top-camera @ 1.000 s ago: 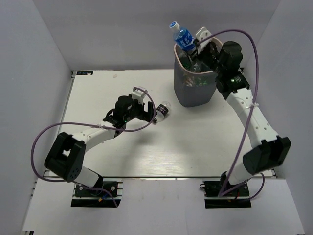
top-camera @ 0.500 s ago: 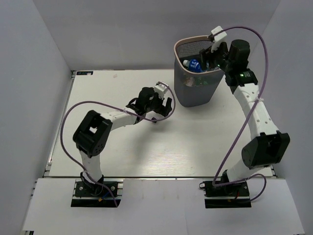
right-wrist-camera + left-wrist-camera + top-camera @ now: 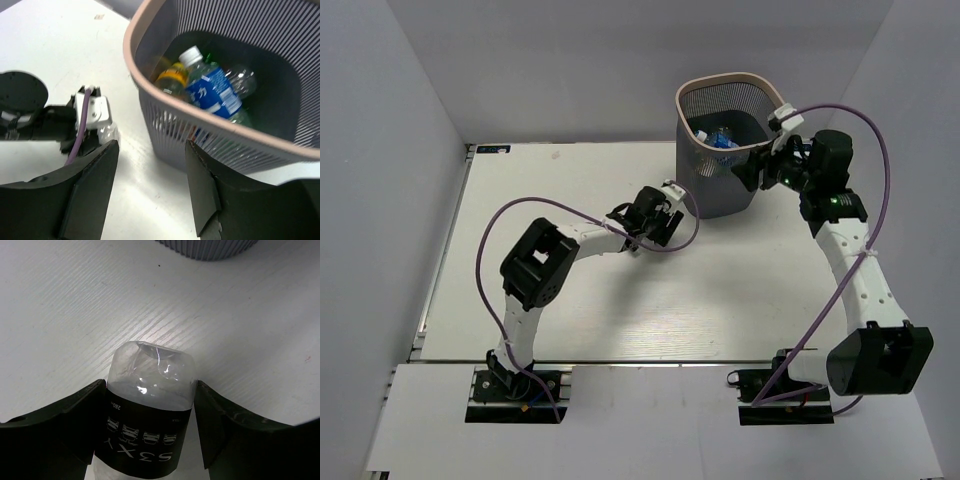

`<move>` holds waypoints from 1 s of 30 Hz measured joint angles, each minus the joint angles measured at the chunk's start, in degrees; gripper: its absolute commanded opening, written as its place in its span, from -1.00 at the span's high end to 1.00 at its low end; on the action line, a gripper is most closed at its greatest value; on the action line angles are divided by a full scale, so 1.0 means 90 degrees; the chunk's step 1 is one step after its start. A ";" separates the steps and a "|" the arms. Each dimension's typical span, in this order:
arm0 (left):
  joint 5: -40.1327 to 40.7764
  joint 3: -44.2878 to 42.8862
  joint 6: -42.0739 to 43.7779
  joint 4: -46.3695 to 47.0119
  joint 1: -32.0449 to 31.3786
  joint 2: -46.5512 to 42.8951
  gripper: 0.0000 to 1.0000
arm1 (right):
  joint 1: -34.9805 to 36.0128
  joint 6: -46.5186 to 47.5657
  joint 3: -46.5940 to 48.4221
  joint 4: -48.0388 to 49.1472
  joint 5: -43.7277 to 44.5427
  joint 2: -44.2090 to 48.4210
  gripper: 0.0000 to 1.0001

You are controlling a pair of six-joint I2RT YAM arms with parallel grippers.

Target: Put the plastic bottles in the bin

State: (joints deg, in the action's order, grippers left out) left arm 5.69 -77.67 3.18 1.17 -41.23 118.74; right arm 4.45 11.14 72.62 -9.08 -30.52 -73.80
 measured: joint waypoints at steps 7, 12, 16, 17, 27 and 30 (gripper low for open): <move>0.0289 -0.0005 -0.0085 -0.0495 0.0017 -0.0486 0.59 | -0.0197 0.0102 -0.0357 -0.0318 -0.0583 0.0236 -0.52; 0.0068 -0.0158 -0.0192 -0.0505 0.0153 -0.2101 0.62 | -0.0255 0.1489 -0.0780 -0.1243 -0.1571 0.0580 1.00; -0.0602 -0.1588 -0.0289 -0.0002 0.0211 -0.2735 0.62 | -0.0221 0.3092 -0.1464 -0.2487 -0.2256 0.0867 1.00; -0.0818 -0.1936 -0.0355 0.0233 0.0206 -0.2778 0.62 | -0.0209 0.3427 -0.1637 -0.2737 -0.2324 0.0877 1.00; -0.2307 -0.4342 -0.1914 0.2074 0.0177 -0.0811 0.47 | -0.0121 0.4554 -0.2263 -0.3534 -0.2050 0.0214 0.94; -0.2421 -0.5081 -0.2550 0.2395 0.0177 0.0423 0.45 | -0.0078 0.4597 -0.2463 -0.3500 -0.1933 0.0204 0.94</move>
State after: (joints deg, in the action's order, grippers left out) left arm -16.10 -123.39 -19.77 22.72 -39.64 122.54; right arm 3.75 52.51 50.46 -40.58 -47.92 -71.96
